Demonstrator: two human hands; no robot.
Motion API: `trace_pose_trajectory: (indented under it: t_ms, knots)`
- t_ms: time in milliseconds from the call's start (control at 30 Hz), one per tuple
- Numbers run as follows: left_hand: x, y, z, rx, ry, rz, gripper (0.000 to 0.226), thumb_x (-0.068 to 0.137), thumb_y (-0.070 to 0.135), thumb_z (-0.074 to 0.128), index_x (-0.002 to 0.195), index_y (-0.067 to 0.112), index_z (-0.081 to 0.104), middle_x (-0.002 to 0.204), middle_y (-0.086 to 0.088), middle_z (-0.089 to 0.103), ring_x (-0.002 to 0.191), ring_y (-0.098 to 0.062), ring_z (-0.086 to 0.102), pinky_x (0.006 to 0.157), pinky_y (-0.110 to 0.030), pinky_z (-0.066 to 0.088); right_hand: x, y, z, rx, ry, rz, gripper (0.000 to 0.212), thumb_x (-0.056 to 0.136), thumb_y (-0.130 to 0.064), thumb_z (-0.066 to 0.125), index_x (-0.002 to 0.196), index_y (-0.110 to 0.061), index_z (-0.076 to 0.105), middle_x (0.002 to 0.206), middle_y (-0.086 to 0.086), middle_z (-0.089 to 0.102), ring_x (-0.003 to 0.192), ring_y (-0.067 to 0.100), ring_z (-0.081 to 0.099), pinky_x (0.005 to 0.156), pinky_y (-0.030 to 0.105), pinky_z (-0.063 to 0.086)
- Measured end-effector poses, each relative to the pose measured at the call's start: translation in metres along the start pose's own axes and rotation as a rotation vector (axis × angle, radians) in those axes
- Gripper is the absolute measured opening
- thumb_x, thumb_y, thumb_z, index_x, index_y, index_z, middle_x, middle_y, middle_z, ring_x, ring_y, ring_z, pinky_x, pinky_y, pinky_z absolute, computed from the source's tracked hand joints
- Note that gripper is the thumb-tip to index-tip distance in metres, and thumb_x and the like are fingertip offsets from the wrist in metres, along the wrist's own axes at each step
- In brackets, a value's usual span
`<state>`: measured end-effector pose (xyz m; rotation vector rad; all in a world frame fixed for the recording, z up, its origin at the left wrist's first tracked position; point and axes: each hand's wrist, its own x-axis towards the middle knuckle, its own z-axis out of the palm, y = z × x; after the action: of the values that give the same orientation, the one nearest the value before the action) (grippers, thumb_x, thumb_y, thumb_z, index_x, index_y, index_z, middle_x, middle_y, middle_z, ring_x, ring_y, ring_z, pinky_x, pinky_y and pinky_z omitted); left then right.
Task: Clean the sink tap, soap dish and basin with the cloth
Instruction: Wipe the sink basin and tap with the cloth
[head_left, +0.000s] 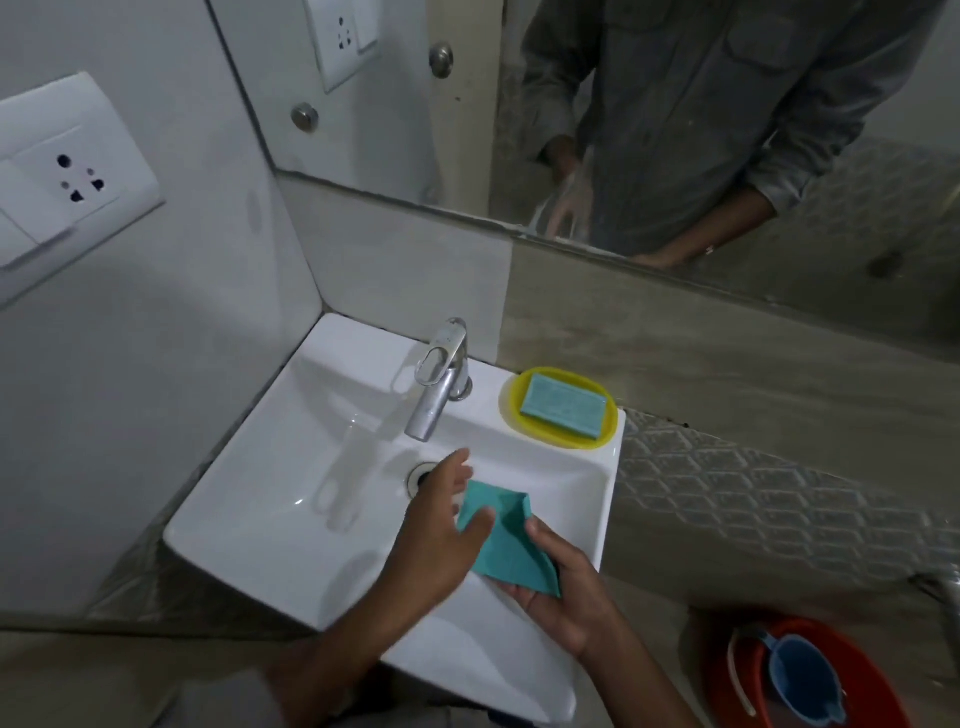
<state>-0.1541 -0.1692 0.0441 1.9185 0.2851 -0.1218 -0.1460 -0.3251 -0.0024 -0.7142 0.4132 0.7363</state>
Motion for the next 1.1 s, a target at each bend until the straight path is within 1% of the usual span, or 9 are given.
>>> trace_pose_trajectory:
  t_ms: [67,200,267,400,500,733,867,967,1100]
  knots:
    - [-0.018,-0.025,-0.009,-0.014,0.134,-0.054,0.072,0.085,0.027,0.069,0.146,0.022,0.030,0.132,0.009,0.044,0.121,-0.010,0.046,0.104,-0.029,0.040,0.004,0.002,0.009,0.028,-0.066,0.015,0.048,0.075,-0.010,0.072,0.120,-0.001,0.063,0.125,0.024,0.062,0.108,0.035,0.065,0.094,0.047,0.053]
    - [-0.009,-0.050,-0.037,-0.846,-0.235,-0.550,0.053,0.084,0.042,0.068,0.123,0.007,0.064,0.119,-0.014,0.067,0.109,-0.032,0.064,0.093,-0.044,0.052,0.017,0.013,0.036,-0.111,-0.057,0.105,0.044,0.079,-0.016,0.070,0.120,0.000,0.064,0.121,0.023,0.065,0.106,0.033,0.066,0.089,0.042,0.056]
    - [-0.003,-0.060,-0.042,-1.035,-0.230,-0.708,0.039,0.086,0.030,0.064,0.115,0.005,0.068,0.112,-0.023,0.068,0.102,-0.037,0.066,0.083,-0.047,0.054,0.021,0.019,0.051,-0.395,-0.018,0.103,0.033,0.089,-0.025,0.062,0.118,-0.009,0.064,0.113,0.014,0.070,0.100,0.026,0.069,0.080,0.034,0.057]
    - [0.007,-0.079,-0.050,-0.964,0.098,-0.671,0.027,0.098,0.020,0.048,0.118,0.004,0.060,0.099,-0.017,0.071,0.094,-0.033,0.066,0.073,-0.041,0.053,0.036,0.017,0.070,-1.104,0.327,-0.254,0.038,0.087,-0.041,0.064,0.120,-0.023,0.055,0.124,0.000,0.059,0.108,0.014,0.059,0.090,0.028,0.050]
    - [0.023,-0.087,-0.080,-1.006,0.266,-0.543,0.022,0.099,0.021,0.048,0.112,0.009,0.062,0.100,-0.011,0.072,0.094,-0.028,0.066,0.076,-0.039,0.052,0.043,-0.003,0.089,-0.999,0.413,-0.592,0.038,0.087,-0.036,0.065,0.122,-0.029,0.051,0.128,-0.004,0.054,0.114,0.013,0.055,0.084,0.017,0.046]
    - [0.062,-0.072,-0.084,-1.079,0.005,-0.635,0.026,0.100,0.014,0.045,0.120,0.006,0.058,0.114,-0.020,0.066,0.103,-0.037,0.063,0.080,-0.051,0.054,0.111,-0.065,0.182,-1.282,0.555,-0.791,0.074,0.082,-0.031,0.069,0.144,-0.011,0.034,0.144,0.011,0.041,0.130,0.025,0.044,0.109,0.035,0.037]
    - [0.077,-0.070,-0.077,-1.209,-0.181,-0.685,0.031,0.097,0.018,0.048,0.126,0.008,0.056,0.121,-0.024,0.064,0.112,-0.046,0.059,0.087,-0.067,0.048,0.117,-0.088,0.175,-1.644,0.241,-0.753,0.048,0.070,0.010,0.053,0.105,-0.016,0.073,0.110,0.002,0.054,0.097,0.019,0.058,0.083,0.024,0.047]
    - [0.085,-0.069,-0.070,-1.236,-0.241,-0.730,0.033,0.096,0.020,0.051,0.127,0.009,0.054,0.124,-0.025,0.062,0.112,-0.047,0.058,0.083,-0.068,0.049,0.111,-0.116,0.166,-1.757,-0.069,-0.628,0.055,0.068,0.021,0.055,0.096,-0.021,0.075,0.106,-0.001,0.057,0.099,0.016,0.057,0.077,0.016,0.046]
    - [0.094,-0.066,-0.059,-1.224,-0.315,-0.734,0.035,0.095,0.022,0.051,0.128,0.010,0.057,0.124,-0.024,0.063,0.114,-0.046,0.059,0.091,-0.066,0.047,0.113,-0.118,0.168,-1.773,-0.103,-0.642,0.053,0.071,0.021,0.055,0.099,-0.020,0.074,0.101,0.002,0.056,0.091,0.015,0.056,0.075,0.009,0.042]
